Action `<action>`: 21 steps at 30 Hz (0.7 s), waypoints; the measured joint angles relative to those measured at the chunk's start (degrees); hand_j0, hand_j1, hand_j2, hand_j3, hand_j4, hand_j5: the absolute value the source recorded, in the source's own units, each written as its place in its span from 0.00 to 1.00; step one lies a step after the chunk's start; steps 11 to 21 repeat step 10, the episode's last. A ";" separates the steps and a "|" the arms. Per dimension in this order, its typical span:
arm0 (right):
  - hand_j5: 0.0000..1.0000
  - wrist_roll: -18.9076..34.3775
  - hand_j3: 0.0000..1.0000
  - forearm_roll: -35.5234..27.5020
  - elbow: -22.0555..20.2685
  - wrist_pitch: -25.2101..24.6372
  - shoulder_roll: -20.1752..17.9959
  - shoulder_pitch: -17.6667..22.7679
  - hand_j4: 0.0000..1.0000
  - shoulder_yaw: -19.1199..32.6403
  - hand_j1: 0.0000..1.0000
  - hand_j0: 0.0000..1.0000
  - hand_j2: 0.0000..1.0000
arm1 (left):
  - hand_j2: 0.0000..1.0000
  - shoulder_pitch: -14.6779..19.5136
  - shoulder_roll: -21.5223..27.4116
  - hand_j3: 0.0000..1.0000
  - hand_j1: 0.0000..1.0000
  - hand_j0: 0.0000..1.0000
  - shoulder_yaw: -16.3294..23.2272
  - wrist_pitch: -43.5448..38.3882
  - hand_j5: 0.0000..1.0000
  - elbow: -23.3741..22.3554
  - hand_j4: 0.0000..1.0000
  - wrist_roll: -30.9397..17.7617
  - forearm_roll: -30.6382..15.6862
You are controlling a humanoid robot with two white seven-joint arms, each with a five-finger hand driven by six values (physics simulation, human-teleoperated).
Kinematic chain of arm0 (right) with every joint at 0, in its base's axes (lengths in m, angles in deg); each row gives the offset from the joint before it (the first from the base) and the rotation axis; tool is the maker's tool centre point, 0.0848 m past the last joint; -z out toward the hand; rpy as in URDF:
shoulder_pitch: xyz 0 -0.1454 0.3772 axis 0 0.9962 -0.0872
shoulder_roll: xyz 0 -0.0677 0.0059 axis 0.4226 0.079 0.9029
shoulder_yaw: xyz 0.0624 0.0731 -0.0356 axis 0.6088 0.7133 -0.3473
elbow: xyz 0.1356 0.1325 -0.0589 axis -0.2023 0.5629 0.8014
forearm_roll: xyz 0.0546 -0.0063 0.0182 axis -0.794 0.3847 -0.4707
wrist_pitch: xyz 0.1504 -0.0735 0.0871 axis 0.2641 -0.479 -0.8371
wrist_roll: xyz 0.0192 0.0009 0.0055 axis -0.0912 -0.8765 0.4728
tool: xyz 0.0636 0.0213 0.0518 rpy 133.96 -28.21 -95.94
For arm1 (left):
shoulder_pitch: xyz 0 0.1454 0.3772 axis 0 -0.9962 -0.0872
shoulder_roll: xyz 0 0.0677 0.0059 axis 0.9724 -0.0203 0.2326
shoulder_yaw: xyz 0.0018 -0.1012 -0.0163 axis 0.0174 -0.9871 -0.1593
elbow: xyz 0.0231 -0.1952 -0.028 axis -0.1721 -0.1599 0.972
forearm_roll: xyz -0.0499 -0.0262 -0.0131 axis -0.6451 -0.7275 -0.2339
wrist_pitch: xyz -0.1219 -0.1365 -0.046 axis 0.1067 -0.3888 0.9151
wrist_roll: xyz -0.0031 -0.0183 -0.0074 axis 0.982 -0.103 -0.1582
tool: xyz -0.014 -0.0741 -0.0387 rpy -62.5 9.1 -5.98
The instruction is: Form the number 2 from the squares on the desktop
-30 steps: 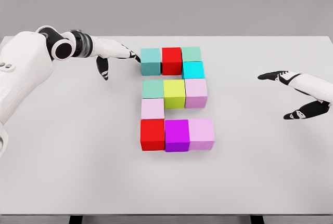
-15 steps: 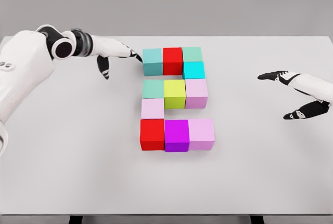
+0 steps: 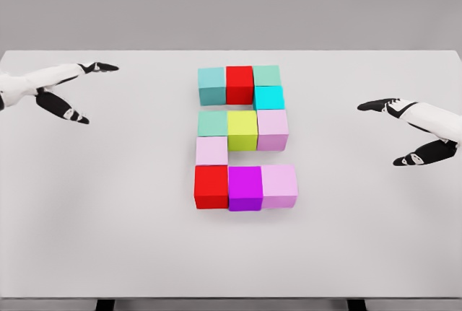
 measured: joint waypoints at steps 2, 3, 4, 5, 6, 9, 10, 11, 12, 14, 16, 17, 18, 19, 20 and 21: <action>1.00 0.00 1.00 0.00 0.00 0.00 0.00 0.00 1.00 0.00 1.00 1.00 1.00 | 1.00 -4.76 4.66 1.00 1.00 1.00 -0.47 -0.02 1.00 7.03 1.00 0.02 -8.41; 1.00 0.00 1.00 0.00 0.00 0.00 0.00 0.00 1.00 0.00 1.00 1.00 1.00 | 1.00 -5.81 6.63 1.00 1.00 1.00 -0.63 -0.02 1.00 10.52 1.00 0.02 -11.66; 1.00 0.00 1.00 0.00 0.00 0.00 0.01 0.00 1.00 0.00 1.00 1.00 1.00 | 1.00 -6.78 8.19 1.00 1.00 1.00 -0.74 -0.04 1.00 13.59 1.00 0.02 -14.37; 1.00 0.00 1.00 0.00 0.00 0.00 0.02 0.00 1.00 0.00 1.00 1.00 1.00 | 1.00 -7.75 9.37 1.00 1.00 1.00 -0.81 -0.06 1.00 16.02 1.00 0.03 -16.38; 1.00 0.00 1.00 0.00 0.00 0.00 0.04 0.00 1.00 0.00 1.00 1.00 1.00 | 1.00 -8.54 10.23 1.00 1.00 1.00 -0.85 -0.05 1.00 17.80 1.00 0.03 -17.76; 1.00 0.00 1.00 0.01 0.00 0.00 0.05 0.00 1.00 0.00 1.00 1.00 1.00 | 1.00 -9.68 11.60 1.00 1.00 1.00 -0.86 -0.05 1.00 20.64 1.00 0.03 -19.83; 1.00 0.00 1.00 0.02 0.00 0.00 0.06 0.00 1.00 0.00 1.00 1.00 1.00 | 1.00 -10.11 11.82 1.00 1.00 1.00 -0.84 -0.04 1.00 21.11 1.00 0.03 -20.09; 1.00 0.00 1.00 0.02 0.00 0.00 0.06 0.00 1.00 0.00 1.00 1.00 1.00 | 1.00 -10.11 11.82 1.00 1.00 1.00 -0.84 -0.04 1.00 21.11 1.00 0.03 -20.09; 1.00 0.00 1.00 0.02 0.00 0.00 0.06 0.00 1.00 0.00 1.00 1.00 1.00 | 1.00 -10.11 11.82 1.00 1.00 1.00 -0.84 -0.04 1.00 21.11 1.00 0.03 -20.09; 1.00 0.00 1.00 0.02 0.00 0.00 0.06 0.00 1.00 0.00 1.00 1.00 1.00 | 1.00 -10.11 11.82 1.00 1.00 1.00 -0.84 -0.04 1.00 21.11 1.00 0.03 -20.09; 1.00 0.00 1.00 0.02 0.00 0.00 0.06 0.00 1.00 0.00 1.00 1.00 1.00 | 1.00 -10.11 11.82 1.00 1.00 1.00 -0.84 -0.04 1.00 21.11 1.00 0.03 -20.09; 1.00 0.00 1.00 0.02 0.00 0.00 0.06 0.00 1.00 0.00 1.00 1.00 1.00 | 1.00 -10.11 11.82 1.00 1.00 1.00 -0.84 -0.04 1.00 21.11 1.00 0.03 -20.09; 1.00 0.00 1.00 0.02 0.00 0.00 0.06 0.00 1.00 0.00 1.00 1.00 1.00 | 1.00 -10.11 11.82 1.00 1.00 1.00 -0.84 -0.04 1.00 21.11 1.00 0.03 -20.09; 1.00 0.00 1.00 0.02 0.00 0.00 0.06 0.00 1.00 0.00 1.00 1.00 1.00 | 1.00 -10.11 11.82 1.00 1.00 1.00 -0.84 -0.04 1.00 21.11 1.00 0.03 -20.09; 1.00 0.00 1.00 0.02 0.00 0.00 0.06 0.00 1.00 0.00 1.00 1.00 1.00 | 1.00 -10.11 11.82 1.00 1.00 1.00 -0.84 -0.04 1.00 21.11 1.00 0.03 -20.09; 1.00 0.00 1.00 0.02 0.00 0.00 0.06 0.00 1.00 0.00 1.00 1.00 1.00 | 1.00 -10.11 11.82 1.00 1.00 1.00 -0.84 -0.04 1.00 21.11 1.00 0.03 -20.09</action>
